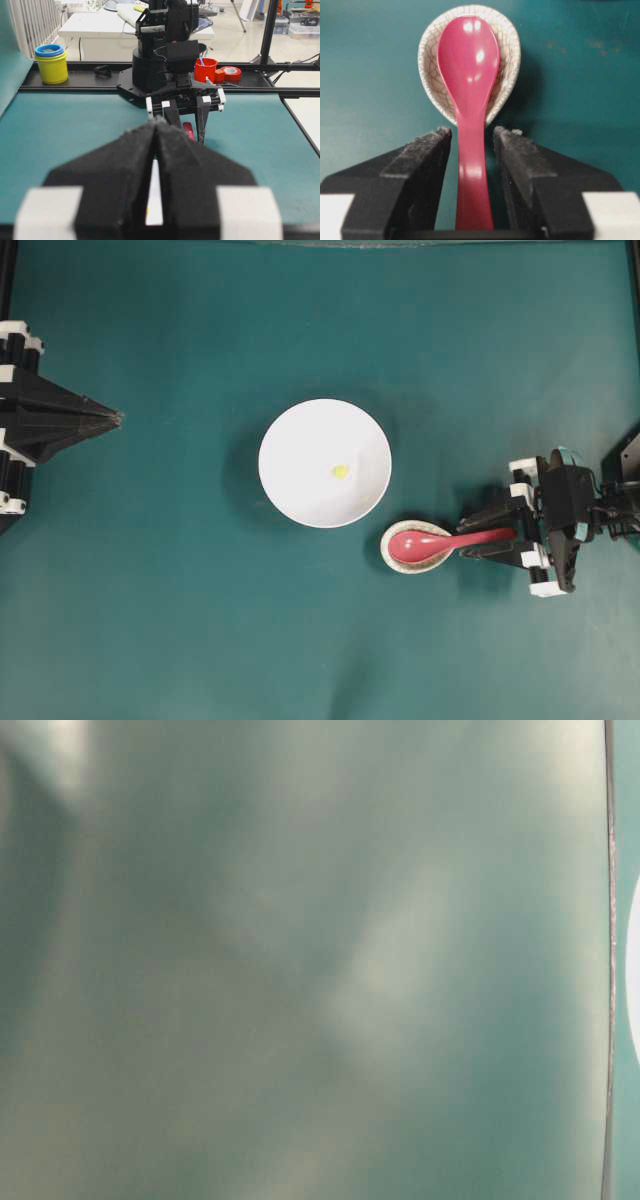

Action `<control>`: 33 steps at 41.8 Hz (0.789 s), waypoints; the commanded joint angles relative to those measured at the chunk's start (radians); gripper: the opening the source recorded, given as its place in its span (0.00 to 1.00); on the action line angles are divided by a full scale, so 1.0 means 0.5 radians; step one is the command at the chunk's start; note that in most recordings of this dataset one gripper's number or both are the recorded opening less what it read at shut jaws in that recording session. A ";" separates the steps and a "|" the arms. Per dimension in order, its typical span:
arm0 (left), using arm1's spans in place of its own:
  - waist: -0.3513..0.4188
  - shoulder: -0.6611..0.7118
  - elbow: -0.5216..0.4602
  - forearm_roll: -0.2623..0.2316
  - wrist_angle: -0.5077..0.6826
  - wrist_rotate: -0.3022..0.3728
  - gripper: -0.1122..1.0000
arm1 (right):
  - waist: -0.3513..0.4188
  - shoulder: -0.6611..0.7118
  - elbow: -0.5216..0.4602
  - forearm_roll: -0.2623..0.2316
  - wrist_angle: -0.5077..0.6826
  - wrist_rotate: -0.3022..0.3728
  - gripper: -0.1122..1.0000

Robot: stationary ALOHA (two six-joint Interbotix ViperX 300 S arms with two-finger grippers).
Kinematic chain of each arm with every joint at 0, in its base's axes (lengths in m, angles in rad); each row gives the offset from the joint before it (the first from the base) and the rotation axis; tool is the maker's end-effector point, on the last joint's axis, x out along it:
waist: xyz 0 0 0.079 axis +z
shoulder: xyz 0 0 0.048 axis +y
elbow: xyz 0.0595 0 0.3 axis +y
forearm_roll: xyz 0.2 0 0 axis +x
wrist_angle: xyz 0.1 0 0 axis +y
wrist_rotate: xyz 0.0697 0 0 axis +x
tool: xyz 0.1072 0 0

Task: Scoop the yellow hexagonal prism block from the bowl with a spoon using the right arm.
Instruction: 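Close the right gripper on the red spoon's handle, then lift the red spoon and carry it over the white bowl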

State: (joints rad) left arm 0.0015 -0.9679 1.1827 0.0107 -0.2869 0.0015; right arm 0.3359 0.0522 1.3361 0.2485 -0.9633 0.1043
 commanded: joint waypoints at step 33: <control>0.003 0.018 -0.052 0.003 -0.021 0.003 0.10 | -0.028 -0.451 -0.184 0.043 0.540 -0.074 0.32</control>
State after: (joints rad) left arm 0.0015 -0.9679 1.1827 0.0092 -0.2869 0.0031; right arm 0.3344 -0.1058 1.2809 0.2669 -0.7823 0.0782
